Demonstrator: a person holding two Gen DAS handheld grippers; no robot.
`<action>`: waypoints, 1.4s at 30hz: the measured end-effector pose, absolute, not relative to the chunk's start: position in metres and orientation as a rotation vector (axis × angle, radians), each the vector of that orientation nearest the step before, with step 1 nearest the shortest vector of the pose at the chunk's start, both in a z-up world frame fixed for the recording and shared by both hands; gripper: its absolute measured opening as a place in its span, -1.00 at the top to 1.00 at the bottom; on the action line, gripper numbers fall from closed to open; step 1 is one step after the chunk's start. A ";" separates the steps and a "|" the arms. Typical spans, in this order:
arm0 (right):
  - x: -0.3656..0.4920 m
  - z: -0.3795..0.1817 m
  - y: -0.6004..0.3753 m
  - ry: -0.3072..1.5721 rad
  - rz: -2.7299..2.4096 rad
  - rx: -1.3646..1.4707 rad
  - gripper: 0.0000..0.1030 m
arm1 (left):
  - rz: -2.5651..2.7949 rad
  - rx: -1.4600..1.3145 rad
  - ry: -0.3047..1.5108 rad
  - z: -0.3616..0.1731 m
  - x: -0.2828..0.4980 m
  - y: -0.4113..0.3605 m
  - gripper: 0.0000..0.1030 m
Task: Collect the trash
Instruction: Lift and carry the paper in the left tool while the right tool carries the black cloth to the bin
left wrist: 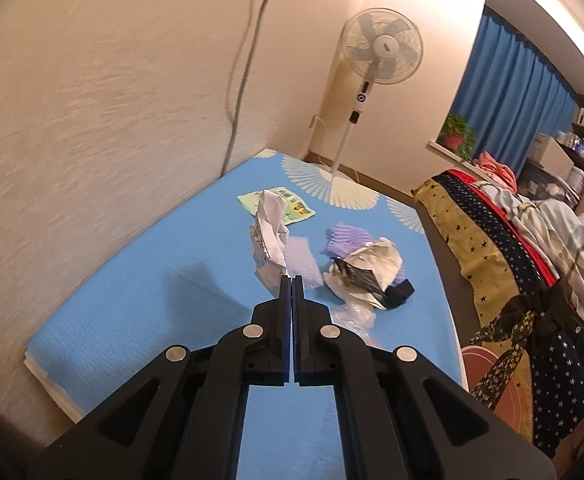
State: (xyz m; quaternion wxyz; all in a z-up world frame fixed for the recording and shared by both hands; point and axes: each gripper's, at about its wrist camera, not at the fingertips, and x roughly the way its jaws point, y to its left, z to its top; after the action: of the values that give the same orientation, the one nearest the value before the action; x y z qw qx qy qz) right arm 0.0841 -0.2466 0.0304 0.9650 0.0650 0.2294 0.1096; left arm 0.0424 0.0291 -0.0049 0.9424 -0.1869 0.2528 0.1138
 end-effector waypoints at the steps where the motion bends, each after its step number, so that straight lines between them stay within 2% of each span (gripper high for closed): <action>1: 0.083 0.032 -0.249 0.459 0.215 0.131 0.81 | 0.225 -0.375 0.514 -0.004 0.042 0.027 1.00; 26: 0.072 0.039 -0.239 0.437 0.197 0.102 0.81 | 0.159 -0.281 0.497 0.003 0.041 0.001 1.00; 42: 0.112 0.033 -0.204 0.459 0.276 0.109 0.82 | 0.154 -0.226 0.477 0.013 0.077 -0.005 1.00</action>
State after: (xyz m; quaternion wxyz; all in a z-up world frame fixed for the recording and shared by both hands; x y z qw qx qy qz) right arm 0.1120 -0.2043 0.0326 0.9629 0.0537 0.2267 0.1360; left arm 0.0771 -0.0048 0.0132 0.9624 -0.1115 0.2357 0.0759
